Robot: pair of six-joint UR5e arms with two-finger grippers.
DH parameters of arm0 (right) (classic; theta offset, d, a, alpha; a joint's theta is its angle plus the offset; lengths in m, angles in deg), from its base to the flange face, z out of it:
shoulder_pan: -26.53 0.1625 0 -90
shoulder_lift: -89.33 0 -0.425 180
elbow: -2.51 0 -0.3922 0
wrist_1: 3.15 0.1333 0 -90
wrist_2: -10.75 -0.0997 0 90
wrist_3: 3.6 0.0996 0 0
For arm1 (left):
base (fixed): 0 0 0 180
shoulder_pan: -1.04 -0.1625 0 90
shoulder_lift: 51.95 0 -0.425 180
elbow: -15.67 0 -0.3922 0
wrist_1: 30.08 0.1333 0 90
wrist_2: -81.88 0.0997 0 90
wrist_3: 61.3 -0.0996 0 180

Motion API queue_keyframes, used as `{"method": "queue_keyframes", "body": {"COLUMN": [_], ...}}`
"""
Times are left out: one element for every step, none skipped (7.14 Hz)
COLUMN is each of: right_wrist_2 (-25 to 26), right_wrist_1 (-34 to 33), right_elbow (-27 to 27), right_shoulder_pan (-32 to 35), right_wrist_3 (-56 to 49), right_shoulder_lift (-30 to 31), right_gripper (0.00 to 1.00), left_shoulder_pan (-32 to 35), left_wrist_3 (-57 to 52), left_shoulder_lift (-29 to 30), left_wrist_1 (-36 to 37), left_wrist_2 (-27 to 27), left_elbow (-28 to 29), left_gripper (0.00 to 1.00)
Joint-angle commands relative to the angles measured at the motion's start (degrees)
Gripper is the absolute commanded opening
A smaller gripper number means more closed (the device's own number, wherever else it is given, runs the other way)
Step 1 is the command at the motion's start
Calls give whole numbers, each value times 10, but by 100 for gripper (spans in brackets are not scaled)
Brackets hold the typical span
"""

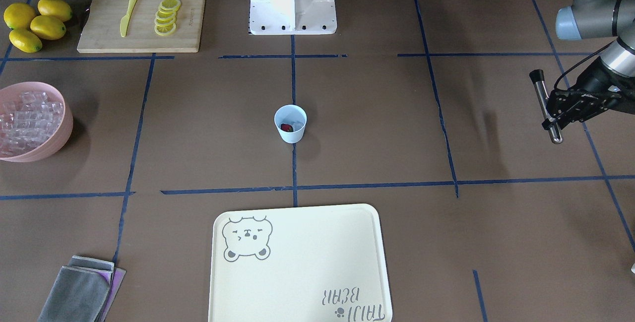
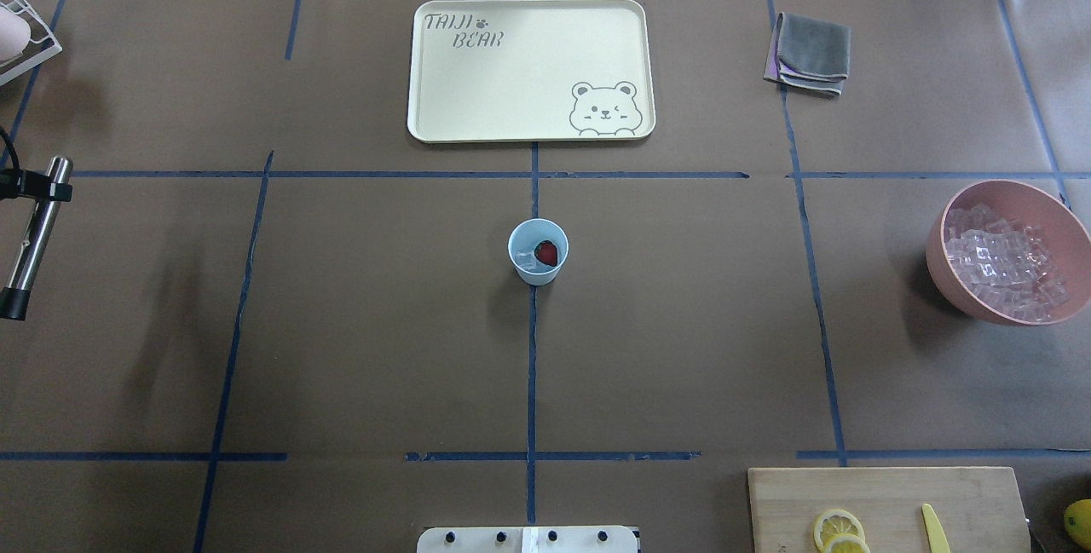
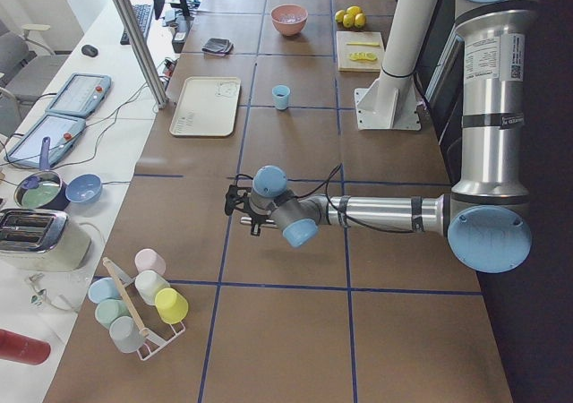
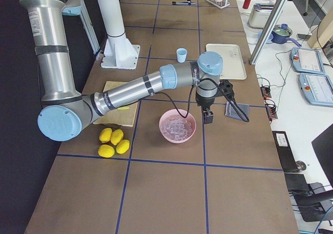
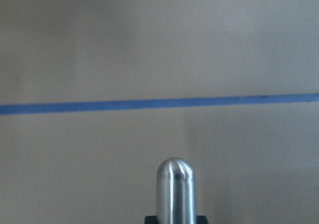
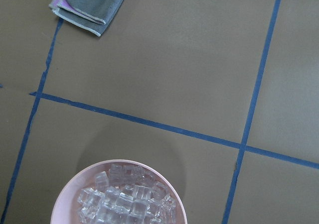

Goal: Mash ice and strawberries in cup
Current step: 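Grasp the steel pestle with the left gripper and lift it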

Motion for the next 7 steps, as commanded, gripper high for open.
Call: {"method": "queue_keyframes", "body": {"right_wrist_2": [-2, -4, -5, -6, -10, -17, -17], "right_wrist_1": [-1, -1, -1, -1, -1, -1, -1], "right_elbow": [1, 4, 3, 1, 1, 1, 2], "right_shoulder_pan": [0, 0, 0, 0, -1, 0, 0], "right_wrist_3": [4, 20, 20, 20, 20, 20, 20], "right_shoulder_lift": [1, 2, 7, 8, 8, 8, 8], "right_gripper": [100, 100, 100, 100, 100, 100, 100], "left_shoulder_pan": [-4, -30, -65, -99, -112, -137, -174], "left_wrist_3": [5, 7, 26, 77, 143, 155, 153], "left_shoulder_lift": [48, 90, 131, 187, 221, 246, 262], "left_wrist_1": [0, 0, 0, 0, -5, -7, -8], "left_wrist_2": [63, 117, 194, 218, 225, 277, 314], "left_elbow": [-39, -40, -41, -33, -40, -57, -69], "left_gripper": [0, 0, 0, 0, 0, 0, 0]}}
